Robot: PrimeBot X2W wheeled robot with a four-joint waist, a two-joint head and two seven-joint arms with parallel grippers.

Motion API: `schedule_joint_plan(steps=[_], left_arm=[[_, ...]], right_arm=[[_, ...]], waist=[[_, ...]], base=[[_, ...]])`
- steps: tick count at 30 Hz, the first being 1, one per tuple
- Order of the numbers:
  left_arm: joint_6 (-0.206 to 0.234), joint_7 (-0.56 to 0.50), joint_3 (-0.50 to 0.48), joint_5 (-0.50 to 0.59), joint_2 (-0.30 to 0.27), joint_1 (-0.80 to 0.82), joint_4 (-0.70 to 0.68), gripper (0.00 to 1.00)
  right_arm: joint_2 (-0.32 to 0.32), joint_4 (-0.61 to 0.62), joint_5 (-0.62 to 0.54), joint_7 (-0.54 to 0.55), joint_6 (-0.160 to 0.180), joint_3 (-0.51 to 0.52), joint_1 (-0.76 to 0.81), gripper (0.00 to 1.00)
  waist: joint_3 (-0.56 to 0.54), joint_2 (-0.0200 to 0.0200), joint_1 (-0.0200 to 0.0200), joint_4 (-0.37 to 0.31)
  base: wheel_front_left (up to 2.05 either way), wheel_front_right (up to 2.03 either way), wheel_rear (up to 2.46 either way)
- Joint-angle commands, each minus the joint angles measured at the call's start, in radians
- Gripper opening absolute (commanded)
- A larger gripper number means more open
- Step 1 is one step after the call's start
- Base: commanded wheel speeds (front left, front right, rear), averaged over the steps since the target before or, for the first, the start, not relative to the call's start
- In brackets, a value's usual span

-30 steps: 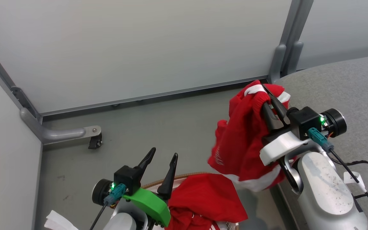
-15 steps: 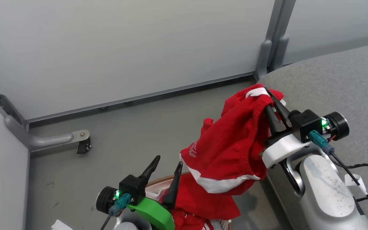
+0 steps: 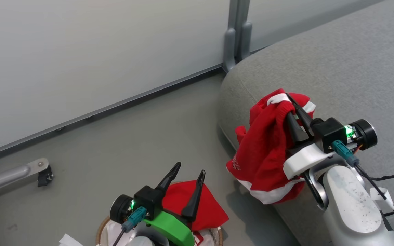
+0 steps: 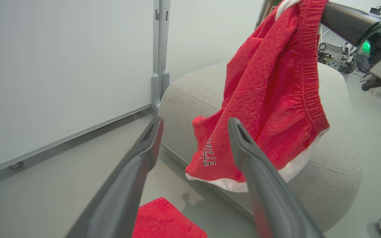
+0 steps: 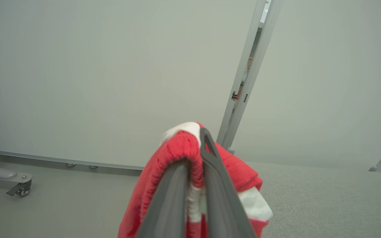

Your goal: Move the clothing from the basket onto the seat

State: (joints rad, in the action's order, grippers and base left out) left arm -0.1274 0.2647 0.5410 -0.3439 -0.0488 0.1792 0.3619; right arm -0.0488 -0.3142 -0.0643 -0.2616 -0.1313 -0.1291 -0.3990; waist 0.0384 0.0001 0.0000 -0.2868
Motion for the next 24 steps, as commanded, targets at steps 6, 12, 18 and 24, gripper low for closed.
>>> schedule_joint_plan(steps=[6,12,18,24], left_arm=[[-0.001,-0.001,0.010,0.001,-0.003,0.031,-0.007,1.00],[-0.002,-0.001,0.022,0.005,-0.004,0.054,-0.007,1.00],[-0.003,-0.001,0.016,0.028,-0.004,0.088,-0.010,1.00],[-0.004,-0.001,-0.007,0.069,-0.009,0.146,-0.019,1.00]], right_arm=[[-0.003,0.008,-0.012,-0.005,0.001,0.030,0.008,0.00],[-0.002,0.013,-0.035,-0.005,0.001,0.049,-0.035,0.00],[-0.007,0.013,-0.080,-0.005,0.001,0.101,-0.137,0.00],[-0.098,-0.024,-0.089,-0.005,0.001,0.138,-0.388,0.00]], waist=[[0.068,-0.0001,0.0000,-0.125],[0.108,-0.0001,0.0000,-0.121],[0.174,-0.0001,0.0000,-0.080],[0.280,-0.0001,0.0000,-0.027]], base=[[0.00,0.00,0.00],[0.00,0.00,0.00],[0.00,0.00,0.00],[0.00,0.00,0.00]])
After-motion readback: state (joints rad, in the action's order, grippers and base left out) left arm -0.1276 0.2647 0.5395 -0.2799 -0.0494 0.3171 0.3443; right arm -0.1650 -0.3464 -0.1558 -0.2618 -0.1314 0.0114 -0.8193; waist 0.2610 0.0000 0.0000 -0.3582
